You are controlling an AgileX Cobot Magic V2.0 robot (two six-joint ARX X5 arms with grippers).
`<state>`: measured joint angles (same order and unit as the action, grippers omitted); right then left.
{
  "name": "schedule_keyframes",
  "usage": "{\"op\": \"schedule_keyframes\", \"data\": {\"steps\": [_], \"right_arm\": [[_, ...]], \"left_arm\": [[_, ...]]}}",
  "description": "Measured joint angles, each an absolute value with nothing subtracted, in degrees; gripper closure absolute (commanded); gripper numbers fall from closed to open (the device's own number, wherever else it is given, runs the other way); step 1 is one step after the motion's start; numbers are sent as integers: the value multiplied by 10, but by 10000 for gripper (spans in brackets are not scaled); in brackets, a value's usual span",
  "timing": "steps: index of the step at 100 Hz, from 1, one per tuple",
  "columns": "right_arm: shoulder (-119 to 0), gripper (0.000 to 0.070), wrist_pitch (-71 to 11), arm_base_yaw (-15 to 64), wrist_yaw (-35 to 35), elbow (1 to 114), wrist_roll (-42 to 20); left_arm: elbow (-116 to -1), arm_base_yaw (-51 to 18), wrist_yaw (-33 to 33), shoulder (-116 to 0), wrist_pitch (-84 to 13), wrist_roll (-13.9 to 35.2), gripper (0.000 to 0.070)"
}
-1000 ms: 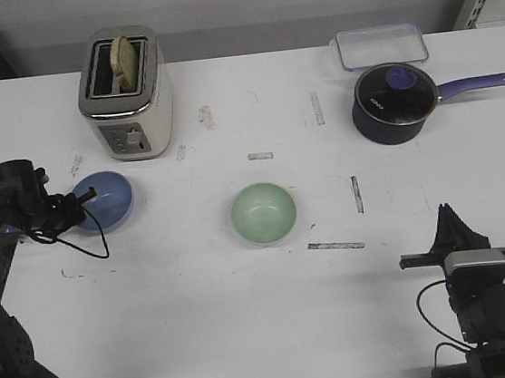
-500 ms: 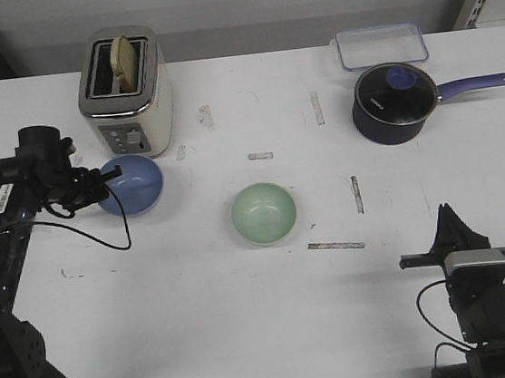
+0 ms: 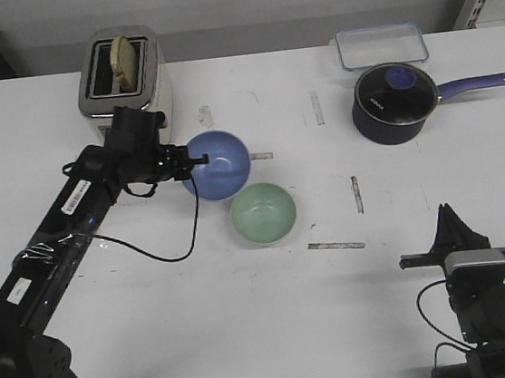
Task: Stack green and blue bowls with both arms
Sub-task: 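Lift the blue bowl with the left gripper and lower it onto the green bowl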
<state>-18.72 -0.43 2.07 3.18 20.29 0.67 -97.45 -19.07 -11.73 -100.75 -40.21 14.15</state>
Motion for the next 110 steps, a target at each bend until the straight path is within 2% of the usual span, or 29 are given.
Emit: {"op": "schedule_keyframes", "data": {"steps": [33, 93, 110], "right_arm": [[-187, 689, -4, 21, 32, 203, 7], [-187, 689, -4, 21, 32, 203, 7], [-187, 689, -4, 21, 32, 203, 7]], "left_arm": [[-974, -287, -118, -1058, -368, 144, 699], [-974, -309, -117, -1090, -382, 159, 694], [-974, -314, -118, -1091, -392, 159, 643]]}}
